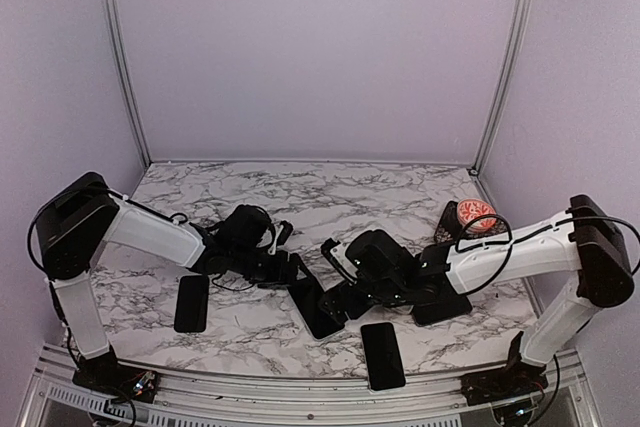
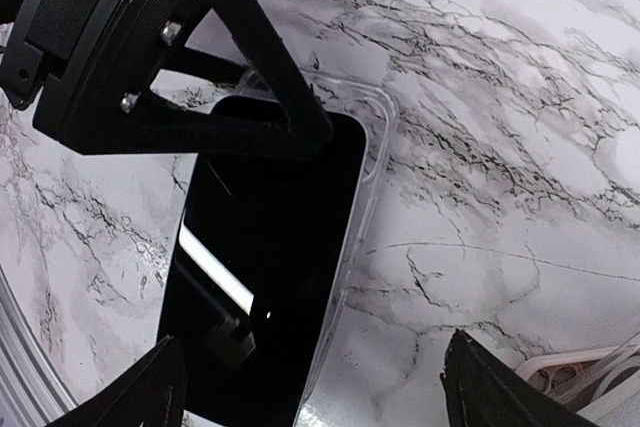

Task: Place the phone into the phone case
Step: Place the phone with the phone case at the center of the board, then move the phone with the phone case to the center of the board, then adjust the phone with the phone case at the center of the board.

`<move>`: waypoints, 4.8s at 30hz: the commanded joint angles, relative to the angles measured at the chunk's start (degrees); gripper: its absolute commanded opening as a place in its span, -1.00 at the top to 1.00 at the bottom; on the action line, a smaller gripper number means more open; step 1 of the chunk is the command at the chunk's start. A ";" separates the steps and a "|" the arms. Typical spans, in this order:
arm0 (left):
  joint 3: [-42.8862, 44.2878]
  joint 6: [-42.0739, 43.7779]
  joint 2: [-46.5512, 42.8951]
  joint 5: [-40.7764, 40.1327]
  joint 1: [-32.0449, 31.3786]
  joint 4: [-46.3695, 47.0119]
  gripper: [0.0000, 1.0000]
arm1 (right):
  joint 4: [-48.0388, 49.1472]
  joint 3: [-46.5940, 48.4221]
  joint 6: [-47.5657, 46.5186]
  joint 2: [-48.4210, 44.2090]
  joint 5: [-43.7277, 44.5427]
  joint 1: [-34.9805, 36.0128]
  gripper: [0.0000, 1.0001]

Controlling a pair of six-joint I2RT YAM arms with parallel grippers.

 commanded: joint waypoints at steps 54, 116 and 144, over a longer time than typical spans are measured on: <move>8.12 22.92 -4.37 -23.00 1.53 -22.39 0.33 | -16.79 12.48 4.89 3.48 -9.03 8.14 0.10; 2.22 18.69 -2.71 -12.22 -5.20 -15.87 0.16 | -19.55 21.55 2.13 12.96 -0.61 -1.50 -0.74; 2.98 18.96 -2.13 -12.79 -5.12 -19.71 0.40 | -25.41 27.21 0.81 22.71 4.29 -7.25 0.91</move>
